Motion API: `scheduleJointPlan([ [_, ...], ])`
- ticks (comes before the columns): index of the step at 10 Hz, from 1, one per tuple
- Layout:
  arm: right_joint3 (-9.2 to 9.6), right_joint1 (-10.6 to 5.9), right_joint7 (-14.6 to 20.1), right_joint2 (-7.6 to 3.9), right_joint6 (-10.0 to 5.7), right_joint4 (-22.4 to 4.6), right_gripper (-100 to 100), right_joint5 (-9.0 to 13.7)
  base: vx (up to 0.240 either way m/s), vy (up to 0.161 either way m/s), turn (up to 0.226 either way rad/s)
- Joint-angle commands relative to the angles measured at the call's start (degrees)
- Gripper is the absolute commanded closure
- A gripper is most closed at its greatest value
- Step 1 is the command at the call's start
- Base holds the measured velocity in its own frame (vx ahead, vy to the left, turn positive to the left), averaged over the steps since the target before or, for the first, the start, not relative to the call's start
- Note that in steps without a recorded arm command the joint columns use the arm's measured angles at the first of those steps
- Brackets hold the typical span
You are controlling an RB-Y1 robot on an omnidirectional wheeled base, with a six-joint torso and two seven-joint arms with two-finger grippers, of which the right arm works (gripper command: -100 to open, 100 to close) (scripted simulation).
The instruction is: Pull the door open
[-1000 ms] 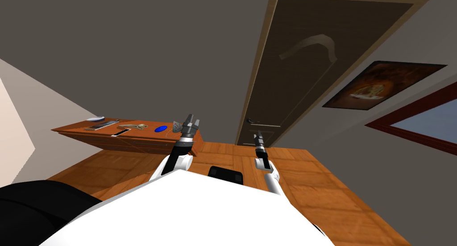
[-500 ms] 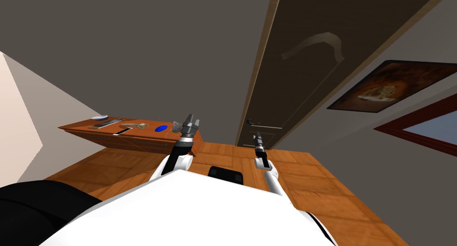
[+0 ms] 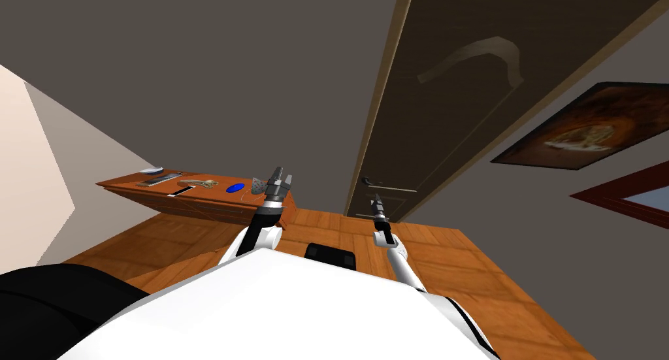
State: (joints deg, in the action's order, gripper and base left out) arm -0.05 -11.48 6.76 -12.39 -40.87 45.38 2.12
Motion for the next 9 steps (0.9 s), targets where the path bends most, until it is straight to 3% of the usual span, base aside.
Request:
scheduleJointPlan([
  [1,0.07,-1.21,0.0,-0.21,-0.19,-2.9,-100,0.1,0.055,-0.045,0.030],
  [2,0.07,-1.21,0.0,-0.21,-0.19,-2.9,-100,0.1,0.033,-0.029,0.026],
  [5,0.27,-3.71,-0.1,-0.82,-0.67,-8.3,-100,0.3,0.053,-0.039,0.049],
  [9,0.46,-6.13,-0.1,-1.41,-1.14,-13.6,-100,0.5,0.068,-0.047,0.041],
])
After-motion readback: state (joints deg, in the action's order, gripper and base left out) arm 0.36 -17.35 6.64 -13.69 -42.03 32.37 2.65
